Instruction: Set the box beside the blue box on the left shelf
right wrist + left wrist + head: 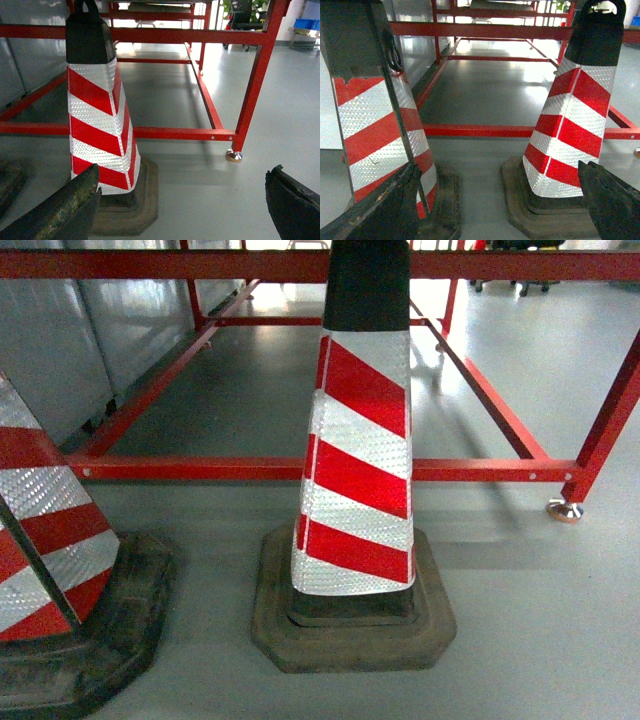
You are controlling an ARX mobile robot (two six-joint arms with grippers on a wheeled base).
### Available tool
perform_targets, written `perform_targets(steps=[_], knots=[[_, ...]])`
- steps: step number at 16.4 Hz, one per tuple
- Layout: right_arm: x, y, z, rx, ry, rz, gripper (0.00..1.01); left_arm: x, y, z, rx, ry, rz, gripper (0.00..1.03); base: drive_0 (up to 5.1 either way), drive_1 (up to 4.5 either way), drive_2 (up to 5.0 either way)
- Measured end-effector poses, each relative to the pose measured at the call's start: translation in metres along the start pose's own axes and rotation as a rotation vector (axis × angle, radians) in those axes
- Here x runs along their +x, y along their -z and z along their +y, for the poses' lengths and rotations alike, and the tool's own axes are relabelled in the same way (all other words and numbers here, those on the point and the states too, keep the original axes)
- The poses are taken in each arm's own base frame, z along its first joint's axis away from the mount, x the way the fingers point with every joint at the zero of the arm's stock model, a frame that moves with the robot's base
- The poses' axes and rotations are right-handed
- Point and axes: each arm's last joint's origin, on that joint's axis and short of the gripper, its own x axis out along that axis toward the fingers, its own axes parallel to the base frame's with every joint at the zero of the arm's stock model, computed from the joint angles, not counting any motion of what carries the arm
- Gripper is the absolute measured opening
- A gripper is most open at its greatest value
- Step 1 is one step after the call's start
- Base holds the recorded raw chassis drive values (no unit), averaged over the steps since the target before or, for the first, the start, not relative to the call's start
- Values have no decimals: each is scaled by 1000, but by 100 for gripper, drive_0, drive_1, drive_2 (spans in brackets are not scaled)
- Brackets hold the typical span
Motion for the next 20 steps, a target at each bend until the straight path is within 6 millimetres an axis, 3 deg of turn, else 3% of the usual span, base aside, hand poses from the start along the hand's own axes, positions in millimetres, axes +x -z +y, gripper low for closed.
perform_targets(steps=[20], knots=[[0, 0, 0, 0, 0, 0, 98, 0, 0, 0, 0, 0, 0, 98, 0, 0, 0]])
